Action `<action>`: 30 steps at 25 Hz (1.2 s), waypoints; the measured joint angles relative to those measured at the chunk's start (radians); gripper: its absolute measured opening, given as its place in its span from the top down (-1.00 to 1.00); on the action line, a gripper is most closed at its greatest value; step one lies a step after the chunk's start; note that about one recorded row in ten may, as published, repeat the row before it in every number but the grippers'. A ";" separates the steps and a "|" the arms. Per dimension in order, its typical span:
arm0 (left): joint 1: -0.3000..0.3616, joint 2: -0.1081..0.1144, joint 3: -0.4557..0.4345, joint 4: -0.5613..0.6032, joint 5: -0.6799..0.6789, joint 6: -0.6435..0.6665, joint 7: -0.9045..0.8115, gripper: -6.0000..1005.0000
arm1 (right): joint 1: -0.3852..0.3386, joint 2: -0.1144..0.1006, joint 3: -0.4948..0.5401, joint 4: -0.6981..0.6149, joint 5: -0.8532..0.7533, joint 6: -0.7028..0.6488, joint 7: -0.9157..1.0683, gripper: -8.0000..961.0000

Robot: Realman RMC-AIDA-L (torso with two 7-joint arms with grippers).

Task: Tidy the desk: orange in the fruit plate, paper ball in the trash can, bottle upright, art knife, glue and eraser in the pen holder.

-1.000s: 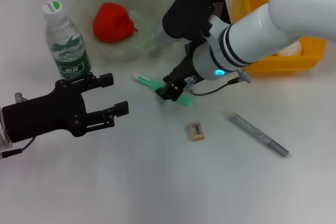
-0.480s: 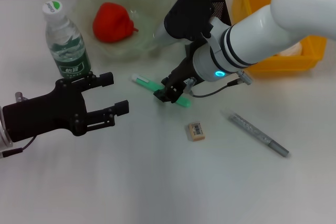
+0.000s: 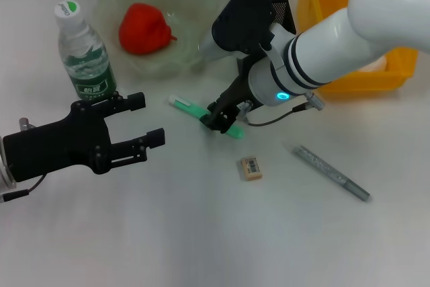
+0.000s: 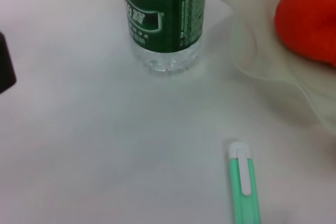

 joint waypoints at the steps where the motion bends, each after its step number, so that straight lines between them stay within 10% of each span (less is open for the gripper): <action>1: 0.000 0.000 0.000 0.000 0.000 0.001 0.000 -0.57 | -0.001 0.000 0.000 0.000 0.000 -0.001 0.000 0.53; 20: -0.003 0.003 0.000 0.015 0.000 0.005 -0.011 -0.57 | -0.011 -0.006 0.013 -0.030 0.000 -0.022 0.003 0.64; 30: 0.005 0.013 -0.026 0.039 -0.001 0.007 -0.013 -0.57 | -0.168 -0.010 0.174 -0.240 -0.005 -0.157 -0.113 0.64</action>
